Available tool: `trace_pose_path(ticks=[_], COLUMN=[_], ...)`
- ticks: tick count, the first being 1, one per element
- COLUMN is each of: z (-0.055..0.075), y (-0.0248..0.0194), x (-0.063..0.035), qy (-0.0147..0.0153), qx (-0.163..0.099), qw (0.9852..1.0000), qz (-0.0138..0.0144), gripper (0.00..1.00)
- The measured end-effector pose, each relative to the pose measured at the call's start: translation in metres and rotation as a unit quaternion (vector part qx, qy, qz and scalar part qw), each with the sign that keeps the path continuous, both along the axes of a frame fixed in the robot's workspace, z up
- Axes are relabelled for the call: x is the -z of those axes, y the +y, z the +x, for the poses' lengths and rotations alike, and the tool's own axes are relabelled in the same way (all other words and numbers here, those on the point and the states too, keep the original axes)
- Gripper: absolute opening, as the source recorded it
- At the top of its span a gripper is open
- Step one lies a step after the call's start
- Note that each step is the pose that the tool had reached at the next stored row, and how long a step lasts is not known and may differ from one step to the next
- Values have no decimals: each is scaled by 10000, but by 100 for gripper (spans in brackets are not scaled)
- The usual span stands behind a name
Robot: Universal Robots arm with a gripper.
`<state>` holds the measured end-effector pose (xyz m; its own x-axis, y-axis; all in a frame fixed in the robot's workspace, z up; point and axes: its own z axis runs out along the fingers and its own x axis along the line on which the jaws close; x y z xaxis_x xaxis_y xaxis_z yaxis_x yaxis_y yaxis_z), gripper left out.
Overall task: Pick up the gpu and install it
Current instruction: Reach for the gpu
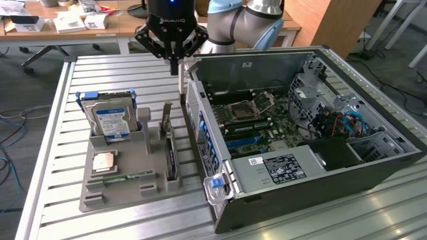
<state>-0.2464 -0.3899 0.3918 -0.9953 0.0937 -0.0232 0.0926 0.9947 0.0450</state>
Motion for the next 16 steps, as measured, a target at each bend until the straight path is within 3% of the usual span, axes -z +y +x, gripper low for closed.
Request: trace_pose_path(ticks=[3, 16], z=[-16, -161], y=[-65, -437], x=[0, 0], qy=[0, -1], qx=[0, 0], qw=[10000, 10000], qz=[0, 0], gripper=[11, 11])
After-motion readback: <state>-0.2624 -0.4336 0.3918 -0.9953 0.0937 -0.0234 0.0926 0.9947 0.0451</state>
